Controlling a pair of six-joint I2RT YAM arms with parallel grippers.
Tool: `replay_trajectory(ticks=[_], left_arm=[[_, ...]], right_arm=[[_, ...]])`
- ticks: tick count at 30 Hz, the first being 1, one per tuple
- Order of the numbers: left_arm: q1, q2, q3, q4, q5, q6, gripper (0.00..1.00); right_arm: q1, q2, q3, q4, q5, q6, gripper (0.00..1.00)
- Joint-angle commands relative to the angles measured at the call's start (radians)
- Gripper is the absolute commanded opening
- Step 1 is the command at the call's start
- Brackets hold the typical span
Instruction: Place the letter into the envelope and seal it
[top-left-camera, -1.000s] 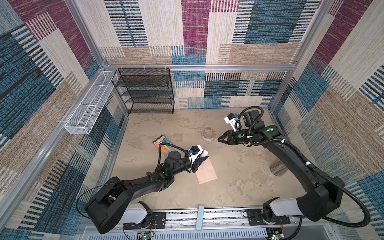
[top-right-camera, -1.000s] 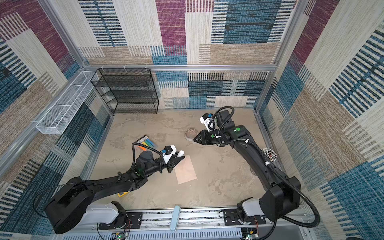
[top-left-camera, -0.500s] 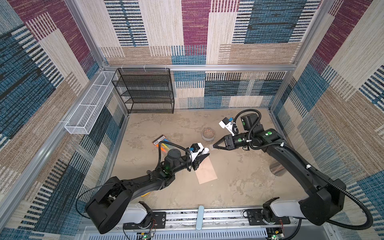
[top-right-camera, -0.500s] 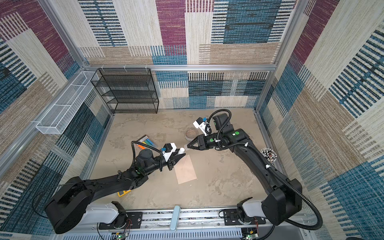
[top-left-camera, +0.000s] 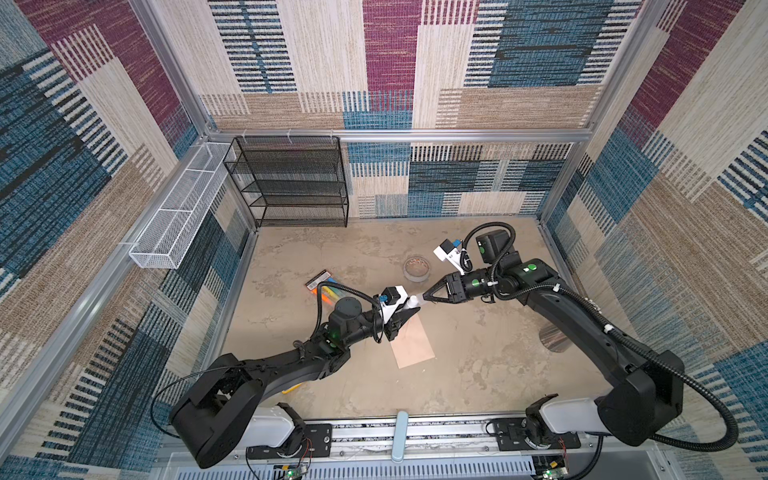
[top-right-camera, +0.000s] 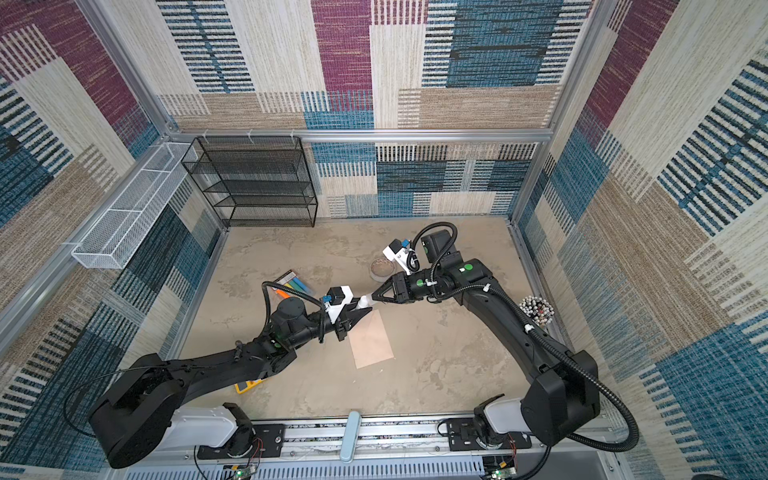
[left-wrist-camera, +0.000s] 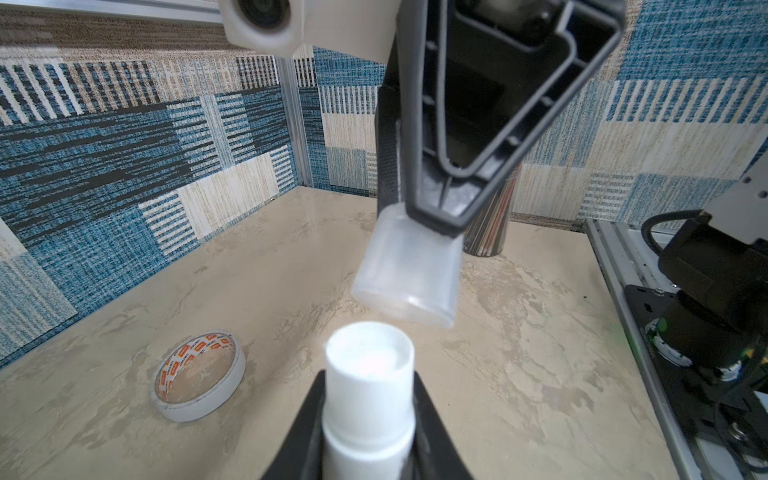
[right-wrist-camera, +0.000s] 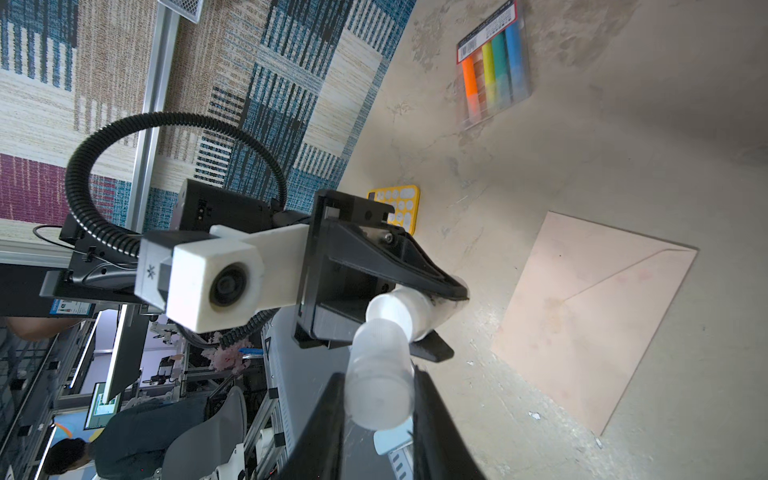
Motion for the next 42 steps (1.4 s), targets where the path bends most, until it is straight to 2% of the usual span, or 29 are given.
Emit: replay_trajectory(ticks=[1, 17, 28, 42], left_arm=[[-0.001, -0.001, 0.004, 0.054, 0.012, -0.017, 0.0], [-0.002, -0.016, -0.005, 0.063, 0.016, -0.024, 0.0], [-0.006, 0.015, 0.009, 0.071, 0.036, -0.03, 0.0], [-0.009, 0.027, 0.031, 0.056, 0.046, -0.026, 0.0]], right_arm=[[0.006, 0.005, -0.002, 0.032, -0.009, 0.009, 0.28], [0.009, 0.015, 0.012, 0.028, 0.05, 0.016, 0.28], [0.032, 0.034, 0.041, 0.033, 0.002, 0.025, 0.27], [0.071, 0.05, 0.073, 0.003, 0.029, 0.017, 0.27]])
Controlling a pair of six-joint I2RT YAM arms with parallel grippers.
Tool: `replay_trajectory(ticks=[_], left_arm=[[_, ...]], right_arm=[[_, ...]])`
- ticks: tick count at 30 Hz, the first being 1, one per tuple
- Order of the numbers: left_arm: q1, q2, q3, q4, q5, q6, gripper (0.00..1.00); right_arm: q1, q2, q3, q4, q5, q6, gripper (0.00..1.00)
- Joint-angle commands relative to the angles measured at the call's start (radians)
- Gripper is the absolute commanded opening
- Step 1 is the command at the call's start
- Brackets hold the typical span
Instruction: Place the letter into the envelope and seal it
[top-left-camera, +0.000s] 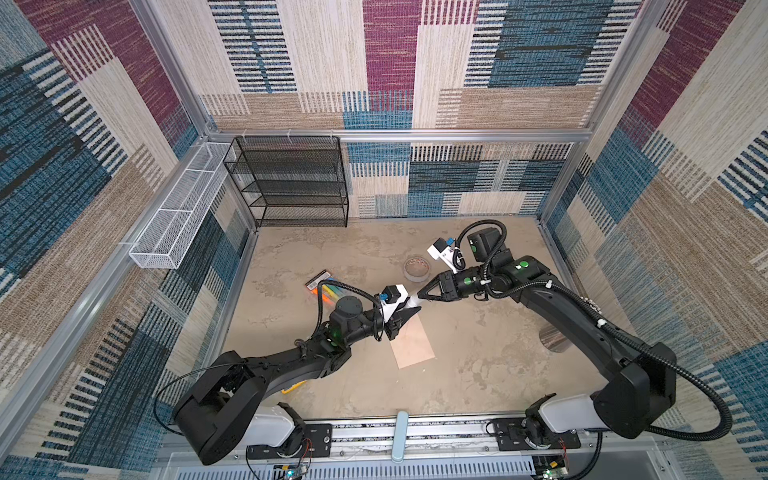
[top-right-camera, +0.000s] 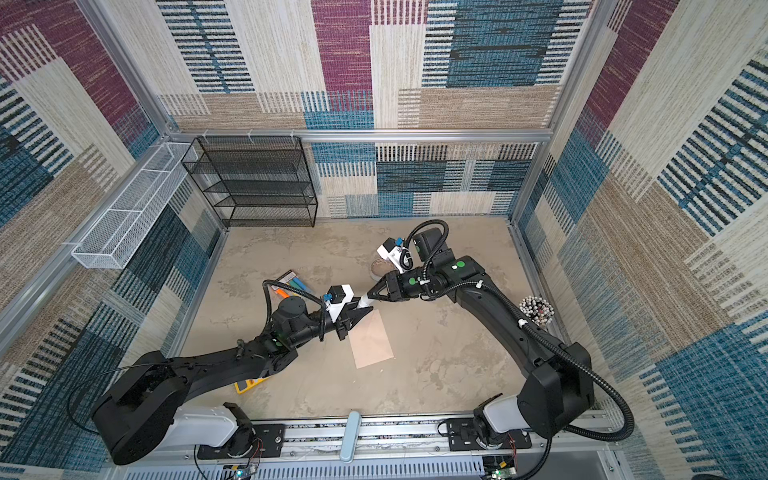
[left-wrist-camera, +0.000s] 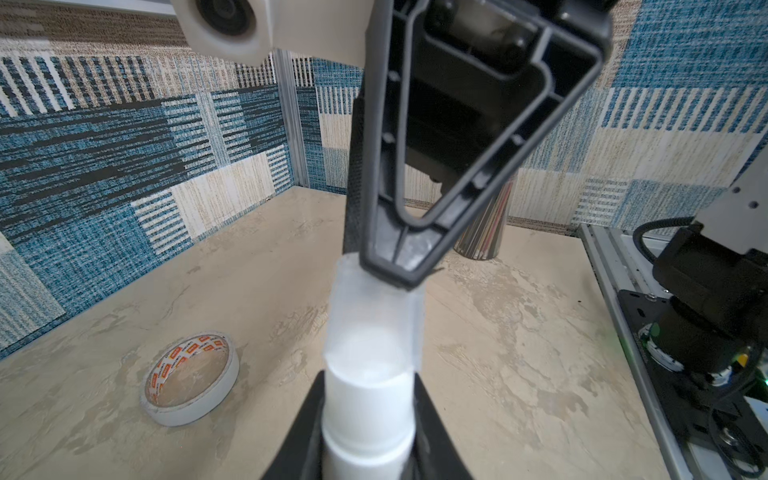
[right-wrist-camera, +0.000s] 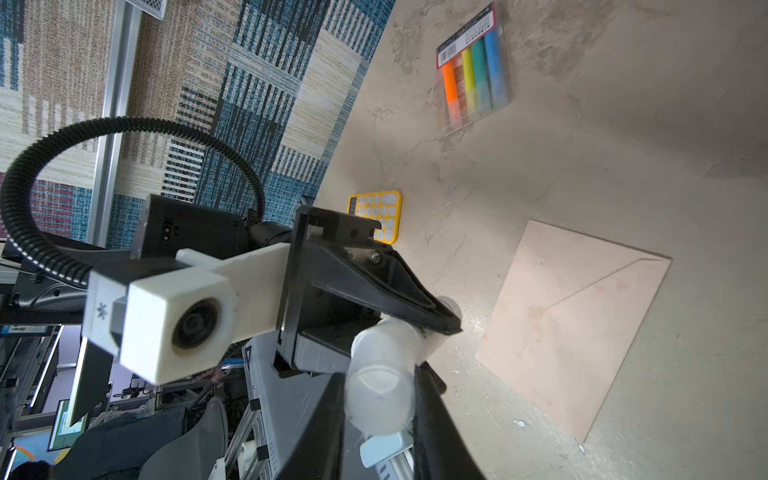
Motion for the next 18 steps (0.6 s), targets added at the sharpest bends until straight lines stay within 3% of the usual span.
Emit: replay_trajectory(ticks=[1, 18], left_arm=[[-0.007, 0.007, 0.02, 0.039, 0.031, -0.002, 0.0], [-0.01, 0.006, 0.057, -0.028, -0.006, -0.011, 0.0]], right_arm=[[0.024, 0.01, 0.021, 0.008, -0.063, 0.002, 0.27], [0.072, 0.016, 0.065, -0.044, -0.009, -0.009, 0.26]])
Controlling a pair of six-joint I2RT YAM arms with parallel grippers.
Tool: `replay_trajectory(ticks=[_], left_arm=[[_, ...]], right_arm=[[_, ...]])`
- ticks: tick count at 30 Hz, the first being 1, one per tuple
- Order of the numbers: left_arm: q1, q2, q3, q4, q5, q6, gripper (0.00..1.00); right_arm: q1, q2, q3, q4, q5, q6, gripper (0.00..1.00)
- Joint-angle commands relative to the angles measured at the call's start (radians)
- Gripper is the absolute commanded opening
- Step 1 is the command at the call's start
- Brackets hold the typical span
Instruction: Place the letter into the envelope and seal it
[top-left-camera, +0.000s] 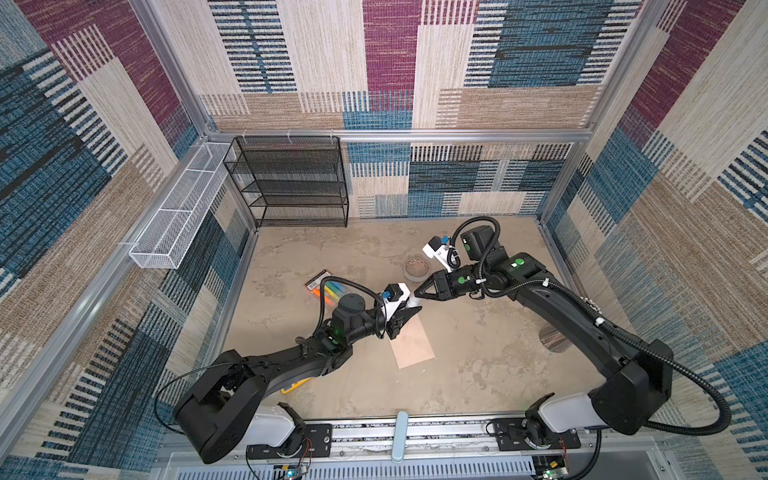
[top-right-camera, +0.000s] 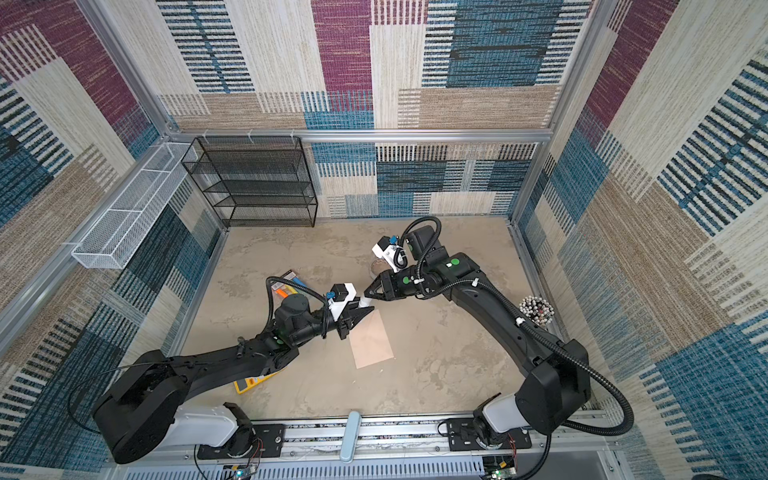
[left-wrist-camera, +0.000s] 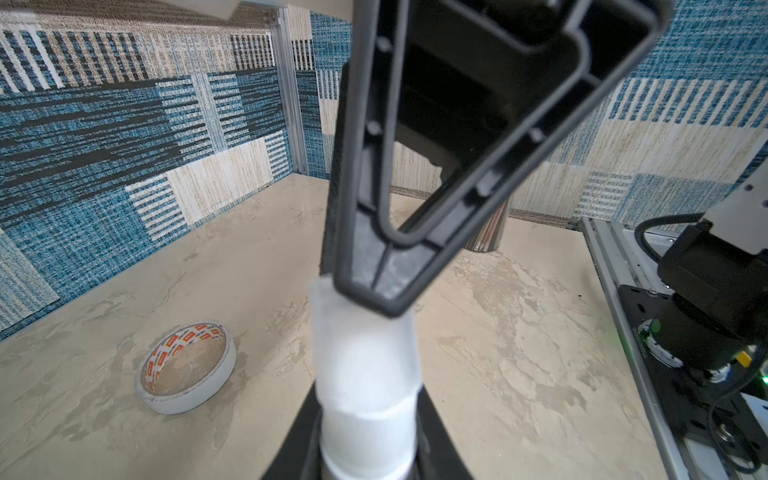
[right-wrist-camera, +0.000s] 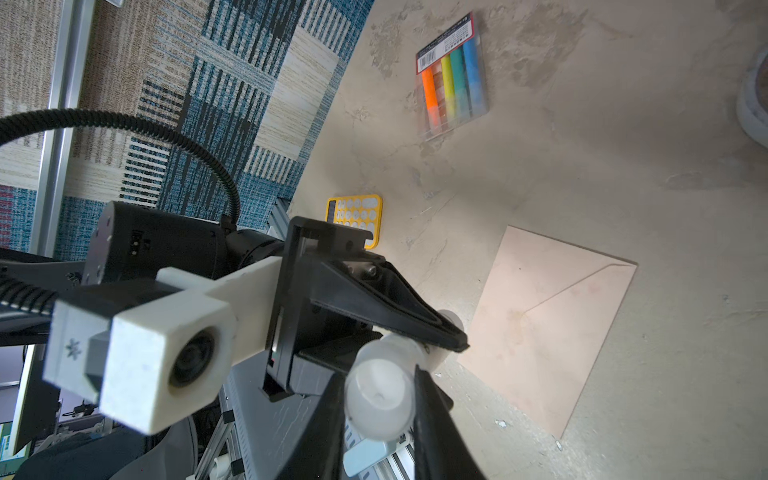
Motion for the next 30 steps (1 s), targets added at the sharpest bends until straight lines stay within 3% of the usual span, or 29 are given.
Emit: replay_trajectory(ticks=[1, 30], left_arm=[[-0.008, 0.0, 0.025, 0.04, -0.001, -0.015, 0.0], [-0.004, 0.023, 0.098, -0.1, -0.003, -0.051, 0.0]], right_arm=[[0.023, -0.002, 0.01, -0.007, -0.114, 0.001, 0.26], [0.042, 0.007, 0.051, -0.121, 0.125, -0.056, 0.26]])
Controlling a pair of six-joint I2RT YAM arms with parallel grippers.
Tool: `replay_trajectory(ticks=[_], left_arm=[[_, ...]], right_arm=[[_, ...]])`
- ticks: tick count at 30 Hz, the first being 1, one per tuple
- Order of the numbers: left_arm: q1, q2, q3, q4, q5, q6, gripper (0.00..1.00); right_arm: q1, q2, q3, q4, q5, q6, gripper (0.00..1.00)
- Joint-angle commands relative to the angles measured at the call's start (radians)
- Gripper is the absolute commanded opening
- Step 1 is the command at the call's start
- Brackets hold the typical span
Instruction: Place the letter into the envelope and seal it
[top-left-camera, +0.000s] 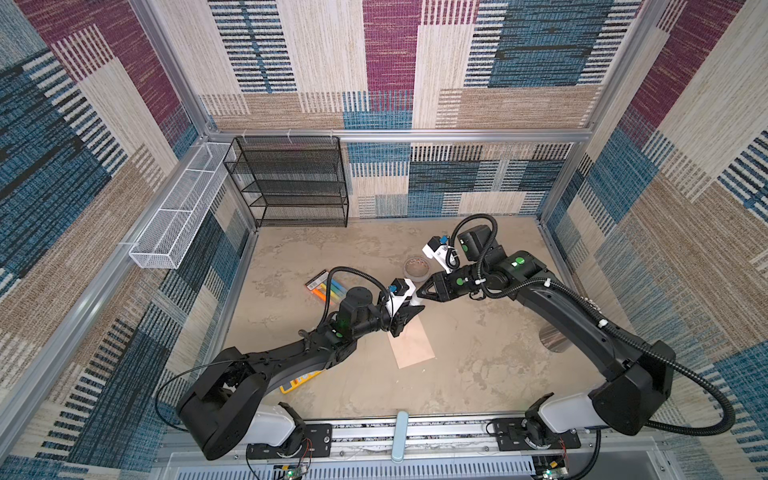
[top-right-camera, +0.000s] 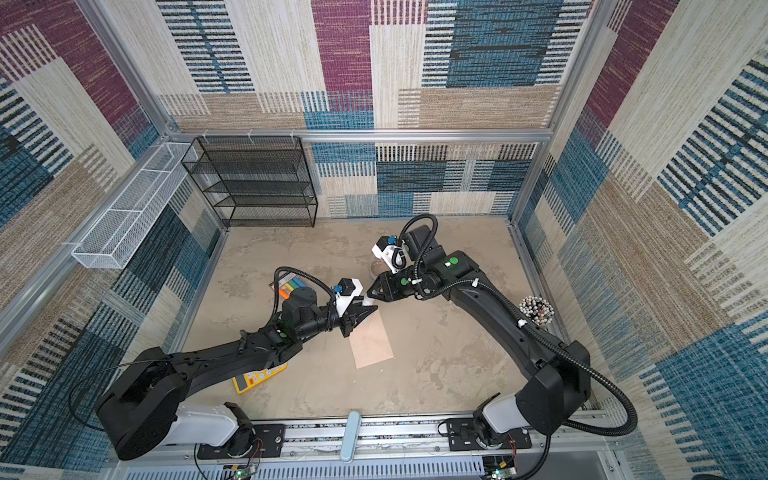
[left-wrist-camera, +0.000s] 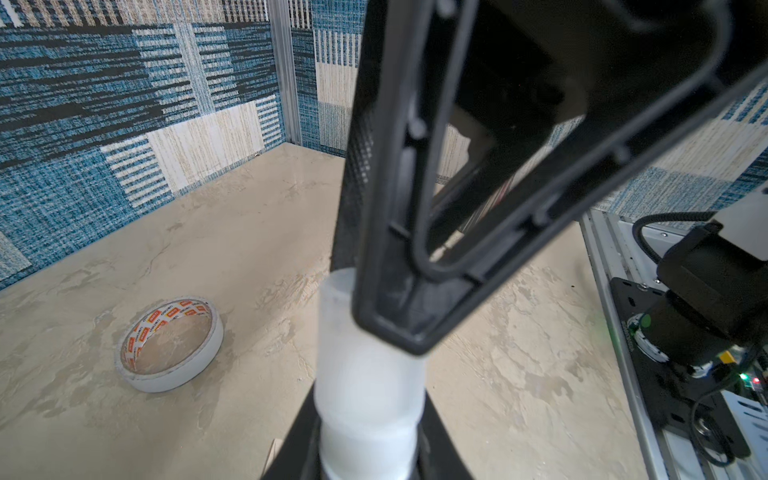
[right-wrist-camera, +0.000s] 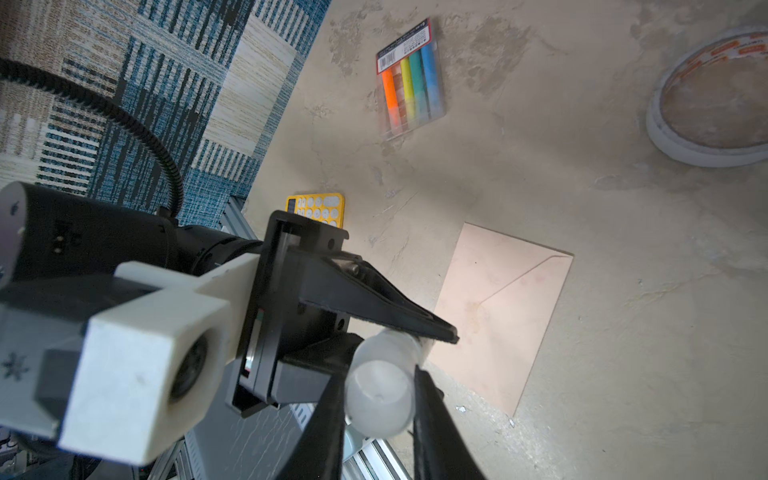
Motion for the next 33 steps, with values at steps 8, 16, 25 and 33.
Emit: replay_trajectory(ticks=[8, 16, 25, 33], left_arm=[[0.002, -0.003, 0.025, 0.055, 0.002, -0.031, 0.0], [0.002, -0.03, -0.005, 0.138, 0.0, -0.045, 0.0], [0.009, -0.067, -0.056, 0.266, -0.011, -0.065, 0.0], [0.03, -0.093, -0.107, 0.401, -0.034, -0.101, 0.0]], right_arm=[[0.03, 0.012, 0.011, -0.044, 0.046, -0.005, 0.26], [0.074, 0.032, 0.009, -0.049, 0.153, -0.002, 0.25], [0.111, 0.07, 0.008, -0.068, 0.26, 0.003, 0.25], [0.146, 0.115, 0.003, -0.078, 0.361, 0.004, 0.23]])
